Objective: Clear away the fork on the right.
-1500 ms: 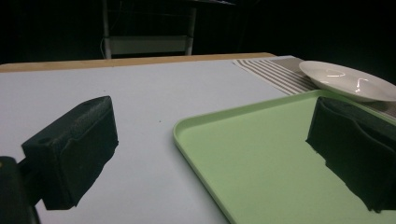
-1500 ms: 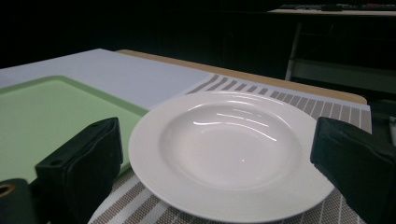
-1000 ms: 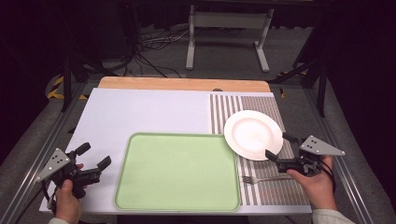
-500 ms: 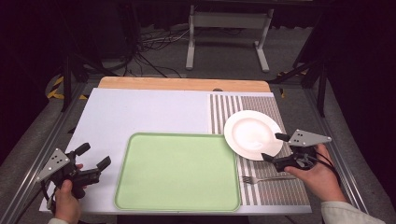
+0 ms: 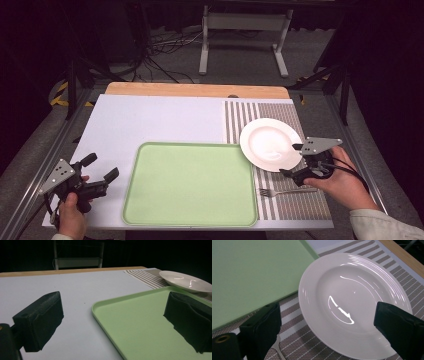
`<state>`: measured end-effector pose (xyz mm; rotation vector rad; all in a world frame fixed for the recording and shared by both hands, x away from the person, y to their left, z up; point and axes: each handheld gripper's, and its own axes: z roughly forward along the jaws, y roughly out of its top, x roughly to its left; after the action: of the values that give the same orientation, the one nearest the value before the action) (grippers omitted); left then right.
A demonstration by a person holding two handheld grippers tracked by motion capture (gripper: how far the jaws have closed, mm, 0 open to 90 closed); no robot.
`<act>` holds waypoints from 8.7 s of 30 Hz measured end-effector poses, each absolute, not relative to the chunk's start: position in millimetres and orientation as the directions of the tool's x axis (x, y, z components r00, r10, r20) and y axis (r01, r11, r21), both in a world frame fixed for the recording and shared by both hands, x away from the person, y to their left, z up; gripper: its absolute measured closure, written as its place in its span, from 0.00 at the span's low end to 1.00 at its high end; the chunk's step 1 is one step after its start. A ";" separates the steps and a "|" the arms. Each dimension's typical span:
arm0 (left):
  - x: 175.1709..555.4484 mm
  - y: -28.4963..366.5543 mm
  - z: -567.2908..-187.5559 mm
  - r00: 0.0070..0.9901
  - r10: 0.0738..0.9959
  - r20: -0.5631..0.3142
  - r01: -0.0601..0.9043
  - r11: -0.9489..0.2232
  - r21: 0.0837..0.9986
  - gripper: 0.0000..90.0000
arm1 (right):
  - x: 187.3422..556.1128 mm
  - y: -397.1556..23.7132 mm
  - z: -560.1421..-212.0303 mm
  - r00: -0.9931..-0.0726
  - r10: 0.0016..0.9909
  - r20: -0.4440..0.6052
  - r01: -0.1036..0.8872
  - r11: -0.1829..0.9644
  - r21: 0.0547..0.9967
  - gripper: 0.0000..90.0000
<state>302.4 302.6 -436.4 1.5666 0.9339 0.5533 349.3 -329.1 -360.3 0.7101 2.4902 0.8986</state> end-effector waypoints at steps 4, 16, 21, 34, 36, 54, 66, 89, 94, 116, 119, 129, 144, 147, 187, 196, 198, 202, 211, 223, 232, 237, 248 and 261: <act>302.4 302.9 -436.3 0.567 0.811 -0.147 0.262 -0.008 0.965 0.03 | 350.7 -327.6 -360.0 -0.805 0.562 -0.189 0.330 0.689 0.645 0.09; 302.6 303.1 -436.3 0.570 0.808 -0.148 0.265 -0.009 0.964 0.03 | 356.9 -323.6 -361.0 -0.851 0.503 -0.149 0.356 0.763 0.540 0.09; 302.6 304.2 -436.2 0.568 0.810 -0.147 0.261 -0.008 0.965 0.03 | 358.6 -322.0 -362.7 -0.862 0.490 -0.127 0.369 0.780 0.506 0.09; 302.6 304.2 -436.2 0.569 0.809 -0.148 0.262 -0.007 0.965 0.03 | 360.6 -316.1 -368.9 -0.890 0.446 -0.094 0.377 0.836 0.399 0.10; 302.5 304.3 -436.1 0.569 0.809 -0.147 0.262 -0.008 0.965 0.03 | 360.3 -315.9 -369.8 -0.892 0.443 -0.087 0.379 0.840 0.388 0.10; 303.1 304.4 -436.8 0.571 0.807 -0.153 0.266 -0.006 0.964 0.03 | 355.5 -317.4 -384.1 -0.910 0.410 -0.059 0.378 0.879 0.290 0.10; 303.1 304.0 -436.7 0.570 0.807 -0.153 0.265 -0.004 0.964 0.03 | 352.1 -316.6 -396.3 -0.957 0.288 -0.038 0.276 0.941 0.195 0.30; 303.1 304.3 -437.0 0.573 0.804 -0.157 0.262 0.002 0.965 0.03 | 354.7 -299.2 -412.7 -0.998 0.048 -0.028 0.049 0.998 -0.036 0.83; 303.1 304.2 -436.9 0.575 0.803 -0.156 0.262 0.001 0.965 0.03 | 354.8 -297.5 -413.8 -0.999 0.016 -0.040 0.018 0.998 -0.065 0.91; 302.9 304.9 -436.7 0.571 0.806 -0.158 0.262 0.003 0.965 0.03 | 352.7 -293.8 -408.9 -0.999 0.044 -0.024 0.046 0.997 -0.068 0.94; 303.0 304.8 -436.8 0.571 0.805 -0.158 0.262 0.003 0.965 0.03 | 352.3 -293.1 -401.5 -0.998 0.051 -0.033 0.052 0.997 -0.049 0.94; 302.9 305.0 -436.8 0.571 0.805 -0.161 0.262 0.007 0.965 0.03 | 350.5 -291.2 -379.9 -0.994 0.086 -0.070 0.085 0.996 0.015 0.94; 302.8 305.3 -436.7 0.574 0.802 -0.163 0.263 0.008 0.965 0.03 | 350.4 -281.8 -355.1 -0.987 0.108 -0.121 0.095 0.990 0.107 0.94; 302.9 305.2 -436.9 0.573 0.803 -0.166 0.265 0.011 0.964 0.03 | 351.4 -278.4 -351.5 -0.987 0.102 -0.125 0.085 0.988 0.129 0.94; 303.0 306.8 -436.7 0.574 0.803 -0.161 0.257 0.010 0.966 0.03 | 364.2 -201.2 -335.5 -0.787 0.611 0.091 0.604 0.730 0.320 0.94; 302.9 307.1 -436.6 0.576 0.801 -0.166 0.257 0.016 0.966 0.03 | 366.2 -184.6 -343.2 -0.667 0.725 0.170 0.738 0.612 0.285 0.94; 303.0 307.6 -436.6 0.576 0.800 -0.165 0.258 0.014 0.966 0.03 | 367.2 -182.4 -344.9 -0.639 0.746 0.191 0.764 0.584 0.274 0.94; 303.0 307.7 -436.5 0.576 0.800 -0.169 0.261 0.016 0.965 0.03 | 369.2 -177.8 -348.6 -0.606 0.774 0.184 0.789 0.555 0.264 0.94; 303.0 307.8 -436.6 0.574 0.800 -0.172 0.261 0.020 0.965 0.03 | 372.9 -169.4 -357.1 -0.536 0.822 0.193 0.839 0.492 0.234 0.94; 303.4 308.6 -436.8 0.575 0.799 -0.175 0.262 0.023 0.965 0.03 | 381.8 -162.6 -372.6 -0.424 0.887 0.182 0.902 0.396 0.171 0.94; 303.6 308.9 -437.0 0.574 0.800 -0.175 0.260 0.025 0.965 0.03 | 385.1 -153.9 -387.3 -0.381 0.909 0.172 0.923 0.364 0.122 0.94; 303.2 309.0 -436.8 0.574 0.799 -0.178 0.260 0.028 0.965 0.03 | 386.7 -151.8 -394.4 -0.359 0.919 0.166 0.933 0.346 0.103 0.94; 303.5 309.3 -436.9 0.573 0.800 -0.177 0.263 0.026 0.964 0.04 | 387.7 -147.6 -404.2 -0.307 0.939 0.158 0.952 0.301 0.062 0.94; 303.6 308.9 -437.2 0.570 0.802 -0.180 0.267 0.027 0.963 0.04 | 387.2 -144.5 -410.4 -0.288 0.944 0.160 0.957 0.287 0.029 0.93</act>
<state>303.6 308.9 -437.2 1.5354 0.9417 0.5265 387.2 -144.5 -410.4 1.9353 2.6079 0.1941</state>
